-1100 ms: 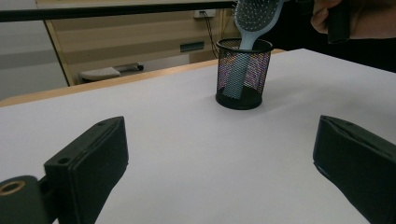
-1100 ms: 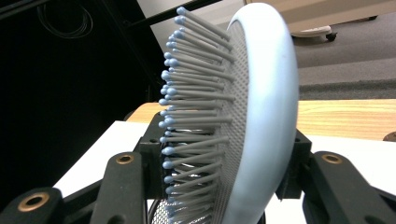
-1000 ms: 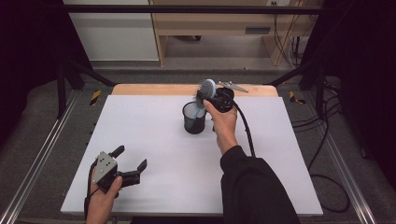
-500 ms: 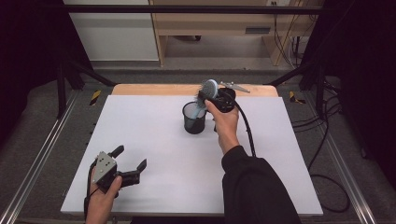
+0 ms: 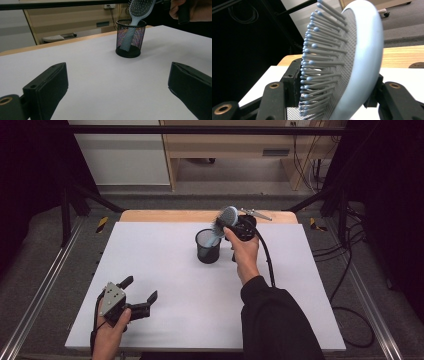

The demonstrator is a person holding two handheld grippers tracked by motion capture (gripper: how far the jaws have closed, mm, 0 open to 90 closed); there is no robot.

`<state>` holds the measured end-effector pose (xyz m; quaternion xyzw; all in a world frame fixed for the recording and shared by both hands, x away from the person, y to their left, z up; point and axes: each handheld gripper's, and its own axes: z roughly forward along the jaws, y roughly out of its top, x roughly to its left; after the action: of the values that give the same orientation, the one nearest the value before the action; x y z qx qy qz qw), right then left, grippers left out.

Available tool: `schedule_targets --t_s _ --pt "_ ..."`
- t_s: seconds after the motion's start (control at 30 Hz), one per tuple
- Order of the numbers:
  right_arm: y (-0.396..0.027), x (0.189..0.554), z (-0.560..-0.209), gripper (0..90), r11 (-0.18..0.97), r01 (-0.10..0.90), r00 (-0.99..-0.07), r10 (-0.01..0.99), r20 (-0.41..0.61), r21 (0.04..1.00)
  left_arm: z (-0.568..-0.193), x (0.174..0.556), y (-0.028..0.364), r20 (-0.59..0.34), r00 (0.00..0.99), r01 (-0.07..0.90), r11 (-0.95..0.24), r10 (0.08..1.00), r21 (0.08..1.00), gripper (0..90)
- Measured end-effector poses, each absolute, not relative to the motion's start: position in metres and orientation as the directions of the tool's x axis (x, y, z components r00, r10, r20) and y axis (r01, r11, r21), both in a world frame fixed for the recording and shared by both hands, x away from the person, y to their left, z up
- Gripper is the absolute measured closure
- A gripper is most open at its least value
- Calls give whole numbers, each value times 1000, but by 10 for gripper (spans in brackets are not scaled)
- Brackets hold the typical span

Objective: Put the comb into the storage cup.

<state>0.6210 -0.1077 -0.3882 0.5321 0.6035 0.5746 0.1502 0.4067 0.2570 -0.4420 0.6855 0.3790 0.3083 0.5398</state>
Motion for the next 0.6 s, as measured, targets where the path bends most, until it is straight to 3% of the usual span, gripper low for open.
schedule_targets --t_s 0.3,0.6 --pt "-111 622 -392 421 -247 474 -369 816 445 845 -442 407 257 10 521 192 -128 854 973 30" --pt "-112 621 -391 325 -249 484 -390 796 462 839 -442 407 257 11 522 190 -129 853 973 30"
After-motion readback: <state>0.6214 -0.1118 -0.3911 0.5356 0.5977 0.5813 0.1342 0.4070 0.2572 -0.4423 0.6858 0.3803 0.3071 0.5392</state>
